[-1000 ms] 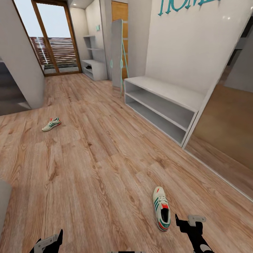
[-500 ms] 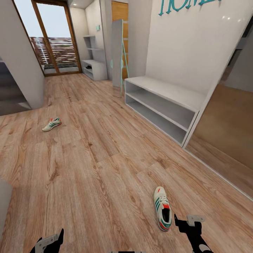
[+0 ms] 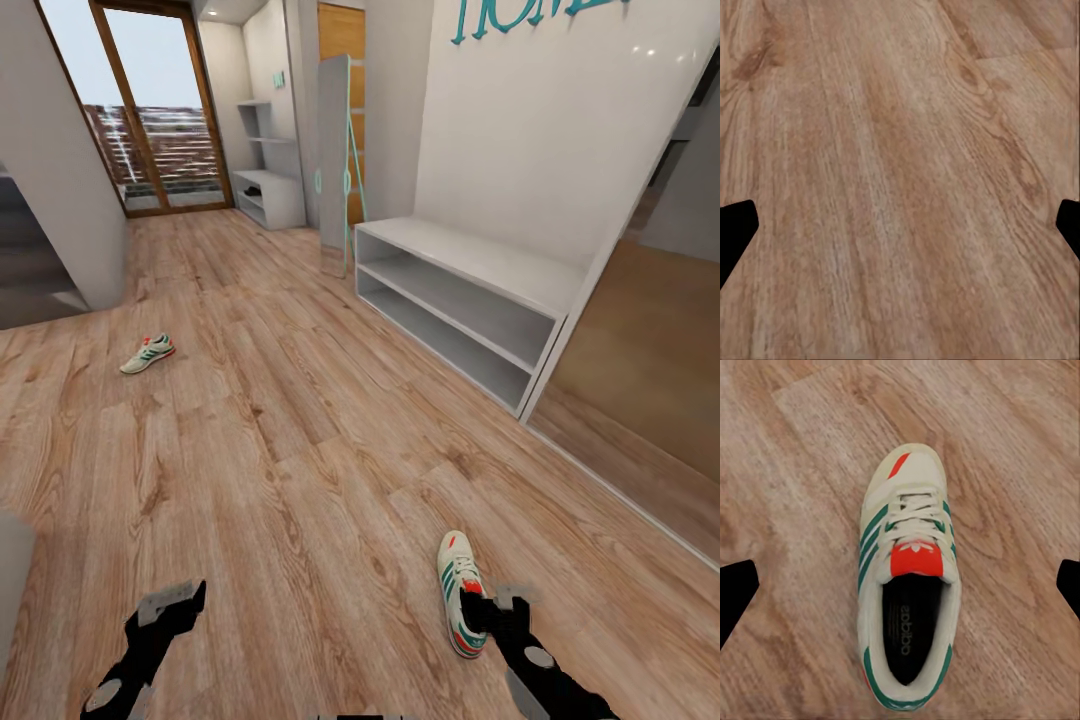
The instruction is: Pick up the two gym shoes and the two sandals from the corridor floor and place them onto the hallstand (shoe rack) in the corridor, making sure they are on the rack and not on the floor. Arrange them so the two gym shoes are next to each other and the two sandals are next to each other.
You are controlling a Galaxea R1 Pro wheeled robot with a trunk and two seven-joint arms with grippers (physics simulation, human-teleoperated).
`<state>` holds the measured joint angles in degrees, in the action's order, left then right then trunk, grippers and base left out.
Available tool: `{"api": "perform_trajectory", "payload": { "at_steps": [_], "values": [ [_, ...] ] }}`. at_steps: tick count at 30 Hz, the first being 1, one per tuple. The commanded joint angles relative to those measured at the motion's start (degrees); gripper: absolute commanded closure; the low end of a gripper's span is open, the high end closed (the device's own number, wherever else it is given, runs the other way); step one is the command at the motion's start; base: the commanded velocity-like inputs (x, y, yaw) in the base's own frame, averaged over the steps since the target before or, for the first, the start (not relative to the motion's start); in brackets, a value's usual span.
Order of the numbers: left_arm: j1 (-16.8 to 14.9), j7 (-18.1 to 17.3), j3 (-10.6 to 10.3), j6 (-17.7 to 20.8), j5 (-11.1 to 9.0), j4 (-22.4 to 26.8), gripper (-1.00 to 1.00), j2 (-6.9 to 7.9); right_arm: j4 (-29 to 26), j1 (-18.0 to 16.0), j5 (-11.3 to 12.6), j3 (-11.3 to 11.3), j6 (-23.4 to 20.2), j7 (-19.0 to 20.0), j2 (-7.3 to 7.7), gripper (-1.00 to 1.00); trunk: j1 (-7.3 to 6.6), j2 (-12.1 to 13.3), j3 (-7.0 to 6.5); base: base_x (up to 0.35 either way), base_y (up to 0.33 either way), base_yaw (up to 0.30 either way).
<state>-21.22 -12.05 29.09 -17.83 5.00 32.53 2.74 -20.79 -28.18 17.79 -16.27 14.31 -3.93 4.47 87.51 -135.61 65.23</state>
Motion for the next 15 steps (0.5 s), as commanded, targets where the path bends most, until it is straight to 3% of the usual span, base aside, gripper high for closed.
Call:
{"api": "perform_trajectory", "payload": {
  "at_steps": [1,5,10,13,15],
  "values": [
    [-1.5,-0.5,0.5,1.8,0.8,0.1,-1.0,-0.04,-1.1,-0.1,0.4,-0.5,-1.8,-0.4,0.01,-1.0,-0.01,0.0,0.05,0.0,0.0,0.0],
    [-9.0,-0.5,0.4,11.4,2.2,0.5,-1.0,-0.05,-7.3,-0.4,0.5,-0.3,-9.6,-0.4,-0.12,-1.0,-0.01,0.0,0.05,0.0,0.0,0.0],
    [-14.1,-0.5,0.3,16.4,3.8,0.6,-1.0,-0.28,-10.6,-0.5,0.5,-0.1,-12.0,-0.5,-0.11,-1.0,-0.01,0.0,0.05,0.0,0.0,0.0],
    [-16.6,-0.5,0.0,18.2,5.9,0.7,-1.0,-0.68,-11.5,-0.5,0.5,0.0,-12.6,-0.5,-0.09,-1.0,-0.01,0.0,0.05,0.0,0.0,0.0],
    [-17.8,-0.4,-2.5,19.2,8.9,1.1,-1.0,-1.1,-11.8,-0.6,0.5,0.1,-12.9,-0.5,0.03,-1.0,-0.01,0.0,0.05,0.0,0.0,0.0]
  ]
}}
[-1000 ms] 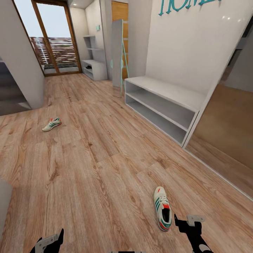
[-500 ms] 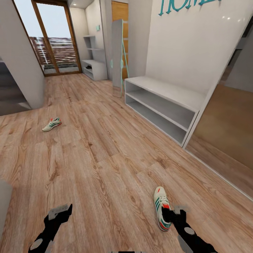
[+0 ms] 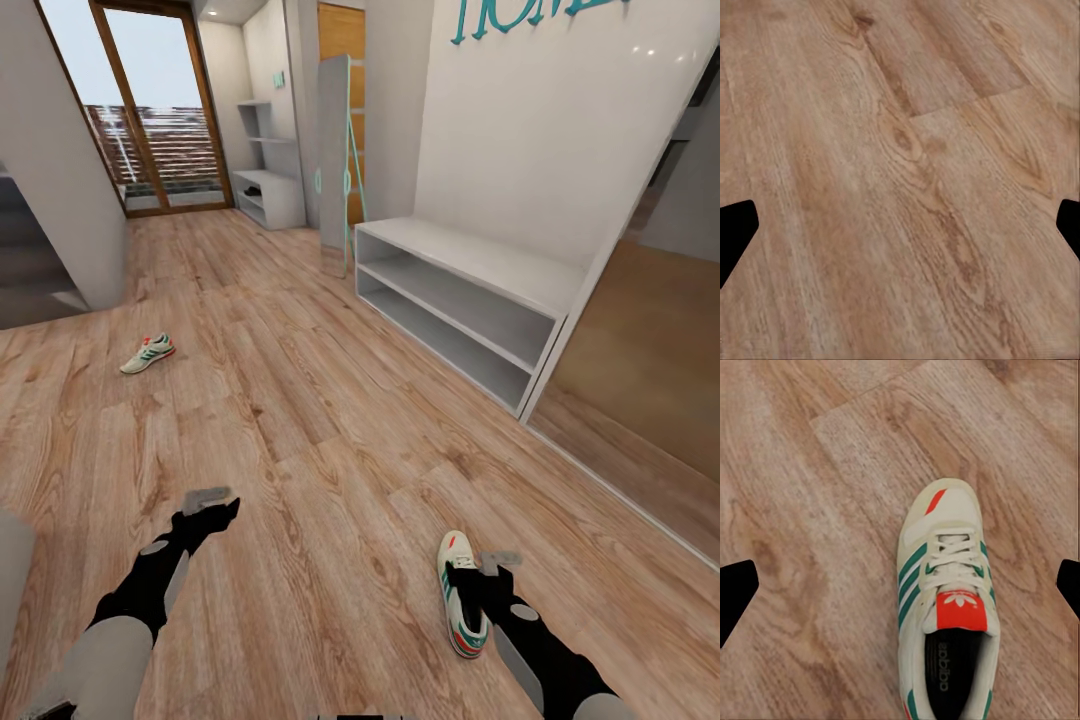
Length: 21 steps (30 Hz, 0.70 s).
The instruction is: Pick up the two gym shoes and the two sandals from the corridor floor and place them onto the hallstand (shoe rack) in the corridor, making sure they are on the rack and not on the floor. Arrange them so the two gym shoes are next to each other and the two sandals are next to each other.
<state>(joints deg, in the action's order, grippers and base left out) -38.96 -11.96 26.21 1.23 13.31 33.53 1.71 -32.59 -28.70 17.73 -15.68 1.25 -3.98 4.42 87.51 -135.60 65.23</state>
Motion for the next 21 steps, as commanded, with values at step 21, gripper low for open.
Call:
{"api": "perform_trajectory", "payload": {
  "at_steps": [21],
  "values": [
    [-0.7,-0.8,-5.6,0.8,1.9,2.6,-1.0,-0.73,-0.1,0.0,0.7,-0.4,0.0,-0.4,2.14,-1.0,1.75,-3.2,1.98,0.0,0.0,0.0]
  ]
}}
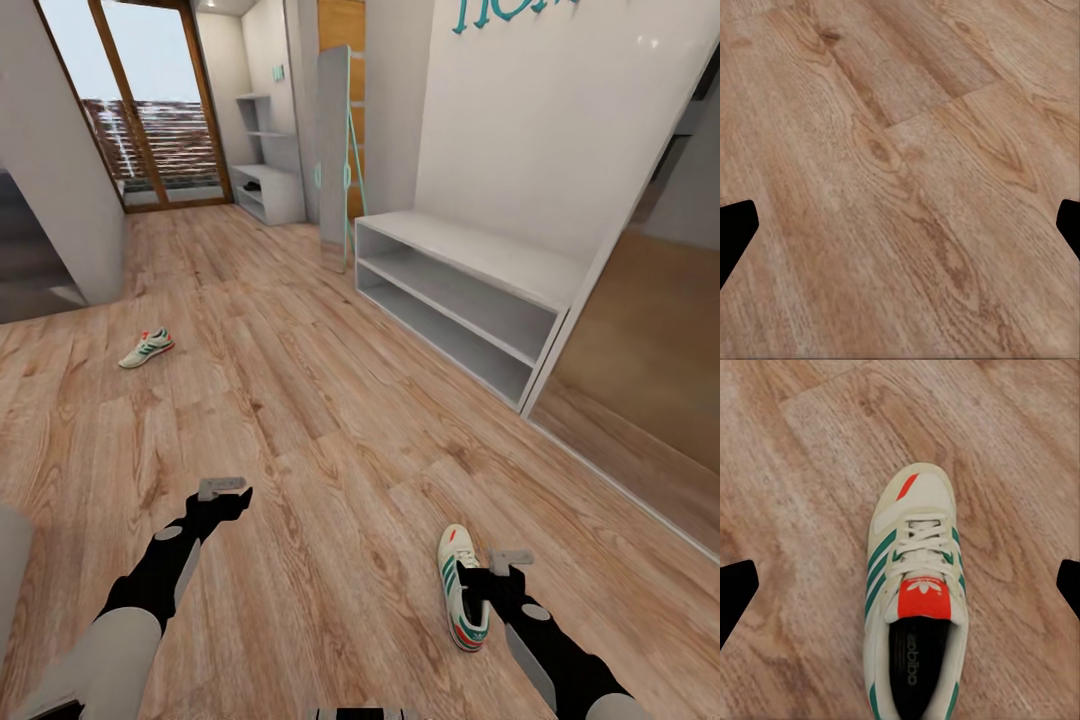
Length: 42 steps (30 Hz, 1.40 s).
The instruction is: Pick up the two gym shoes and the two sandals from the corridor floor and place them onto the hallstand (shoe rack) in the corridor, making sure they are on the rack and not on the floor. Arrange them so the two gym shoes are next to each other and the two sandals are next to each other.
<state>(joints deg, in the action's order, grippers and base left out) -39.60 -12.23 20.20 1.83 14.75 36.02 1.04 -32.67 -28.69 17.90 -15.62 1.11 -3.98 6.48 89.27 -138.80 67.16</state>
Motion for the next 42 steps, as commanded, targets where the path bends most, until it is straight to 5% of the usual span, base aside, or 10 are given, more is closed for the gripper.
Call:
{"api": "perform_trajectory", "payload": {
  "at_steps": [1,11,34,42],
  "values": [
    [0.0,-0.5,0.4,0.2,0.5,0.1,-1.0,-0.08,0.0,0.0,0.6,-0.5,0.1,-0.4,0.09,-1.0,0.21,-0.4,0.32,0.0,0.0,0.0],
    [0.0,-0.5,0.4,0.1,0.5,0.1,-1.0,-0.82,0.0,0.0,0.6,-0.7,0.4,-0.4,0.11,-1.0,2.41,-4.4,3.01,0.0,0.0,0.0],
    [0.2,-0.5,0.5,0.1,0.5,0.2,-1.0,-0.78,-0.1,0.0,0.6,-0.5,0.7,-0.4,0.11,-1.0,3.0,-4.8,10.2,0.0,0.0,0.0],
    [0.3,-0.5,0.5,0.1,0.5,0.2,-1.0,-0.78,-0.1,0.0,0.6,-0.5,0.7,-0.4,0.11,-1.0,3.0,-4.8,10.65,0.0,0.0,0.0]
  ]
}}
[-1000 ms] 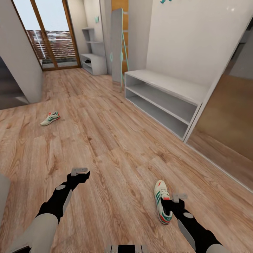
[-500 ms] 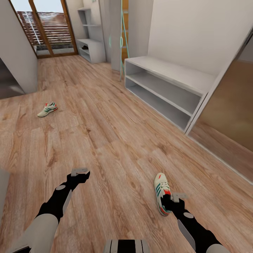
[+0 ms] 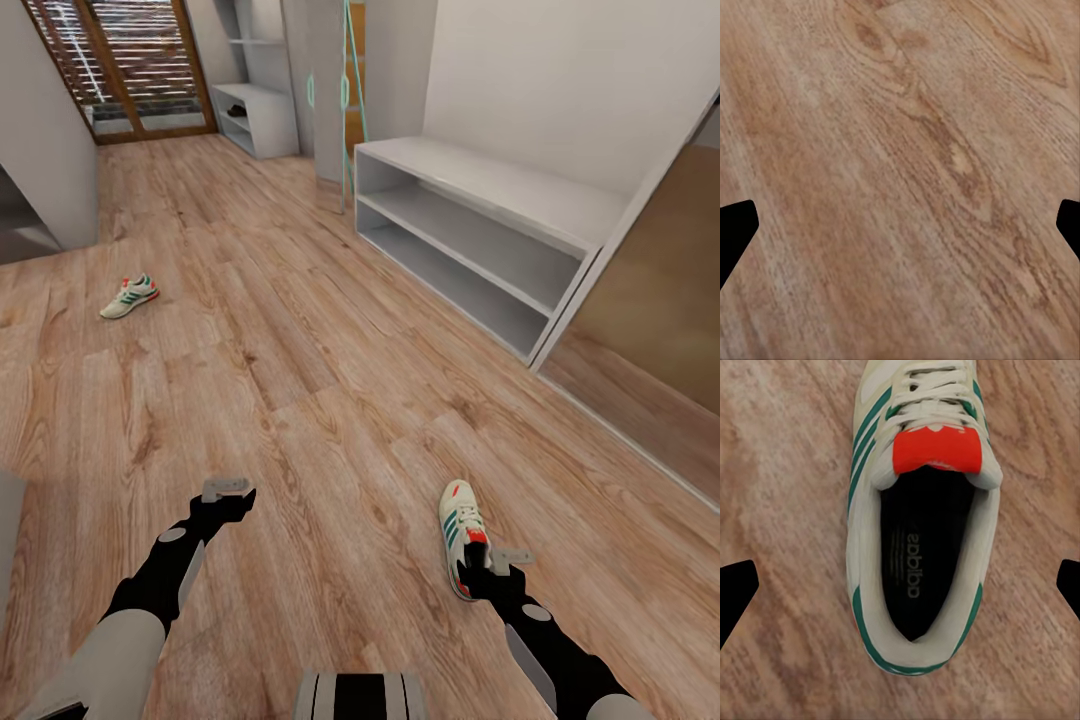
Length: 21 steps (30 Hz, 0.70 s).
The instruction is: Pick up the two gym shoes and the two sandals from the corridor floor and place them onto the hallstand (shoe rack) in the corridor, making sure they are on the rack and not on the floor. Arrange them so the two gym shoes are next to each other and the two sandals are next to each other.
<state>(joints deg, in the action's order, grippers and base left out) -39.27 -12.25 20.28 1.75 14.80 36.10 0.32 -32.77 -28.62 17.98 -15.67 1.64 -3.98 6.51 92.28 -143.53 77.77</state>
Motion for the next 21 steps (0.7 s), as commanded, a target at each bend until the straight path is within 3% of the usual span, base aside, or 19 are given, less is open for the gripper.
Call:
{"api": "perform_trajectory", "payload": {
  "at_steps": [1,7,21],
  "values": [
    [0.0,-0.5,0.4,0.2,0.5,0.1,-1.0,-0.06,0.0,0.0,0.6,-0.5,0.2,-0.4,0.08,-1.0,-0.01,0.0,0.05,0.0,0.0,0.0],
    [0.0,-0.5,0.4,0.1,0.4,0.1,-1.0,-0.06,-0.1,0.0,0.6,-0.4,0.2,-0.4,0.08,-1.0,-0.01,0.0,0.4,0.0,0.0,0.0],
    [0.0,-0.5,0.4,0.1,0.5,0.1,-1.0,-0.06,-0.1,0.0,0.7,-0.4,0.2,-0.4,0.08,-1.0,0.35,-0.2,4.74,0.0,0.0,0.0]
  ]
}}
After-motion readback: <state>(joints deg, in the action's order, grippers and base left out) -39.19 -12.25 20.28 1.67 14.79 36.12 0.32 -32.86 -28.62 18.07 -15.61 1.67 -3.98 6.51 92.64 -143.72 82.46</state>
